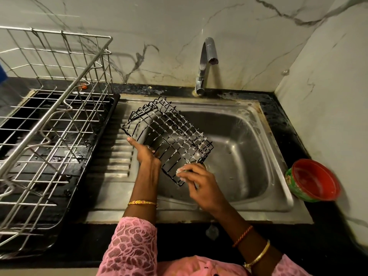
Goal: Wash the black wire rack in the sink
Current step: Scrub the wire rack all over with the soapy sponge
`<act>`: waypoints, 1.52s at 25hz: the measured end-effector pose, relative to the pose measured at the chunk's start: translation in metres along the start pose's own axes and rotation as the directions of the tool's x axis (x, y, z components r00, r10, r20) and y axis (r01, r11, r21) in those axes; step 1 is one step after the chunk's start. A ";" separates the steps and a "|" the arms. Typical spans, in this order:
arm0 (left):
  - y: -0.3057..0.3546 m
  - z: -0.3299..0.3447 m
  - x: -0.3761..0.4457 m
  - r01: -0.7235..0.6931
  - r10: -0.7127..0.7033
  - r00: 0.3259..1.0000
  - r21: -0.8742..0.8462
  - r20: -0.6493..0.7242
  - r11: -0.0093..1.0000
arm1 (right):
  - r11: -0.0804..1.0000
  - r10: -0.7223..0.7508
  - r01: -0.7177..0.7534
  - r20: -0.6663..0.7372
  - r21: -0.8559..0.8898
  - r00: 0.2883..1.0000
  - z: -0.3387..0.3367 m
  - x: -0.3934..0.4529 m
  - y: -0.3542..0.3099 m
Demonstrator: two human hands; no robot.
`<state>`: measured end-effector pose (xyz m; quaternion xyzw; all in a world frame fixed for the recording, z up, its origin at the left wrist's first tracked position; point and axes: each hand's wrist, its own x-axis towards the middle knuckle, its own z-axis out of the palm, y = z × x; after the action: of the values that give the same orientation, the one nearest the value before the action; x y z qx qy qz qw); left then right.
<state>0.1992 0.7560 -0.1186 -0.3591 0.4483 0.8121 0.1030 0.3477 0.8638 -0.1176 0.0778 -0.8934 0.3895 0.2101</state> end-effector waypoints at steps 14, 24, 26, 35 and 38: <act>0.002 -0.001 0.003 0.033 -0.033 0.999 0.033 -0.008 0.999 | 0.927 0.373 -0.376 -0.175 0.018 0.911 -0.039 0.038 0.047; 0.009 0.004 -0.014 0.070 -0.076 0.991 0.062 0.107 0.996 | 0.908 0.408 -0.420 -0.229 -0.002 0.884 -0.053 0.051 0.073; 0.009 0.004 -0.014 0.057 -0.065 0.992 0.067 0.109 0.996 | 0.899 0.421 -0.438 -0.245 -0.014 0.873 -0.049 0.050 0.070; 0.013 0.003 -0.016 0.074 -0.080 0.993 0.074 0.083 0.994 | 0.966 0.218 -0.245 -0.244 -0.088 0.945 -0.037 0.027 0.037; 0.015 0.006 -0.016 0.094 -0.104 0.991 0.107 0.088 0.990 | 0.913 0.405 -0.391 -0.344 0.113 0.847 -0.058 0.051 0.060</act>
<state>0.2010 0.7547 -0.0959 -0.3367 0.4657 0.7978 0.1825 0.3020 0.9483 -0.1004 -0.1776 -0.8286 0.4491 0.2830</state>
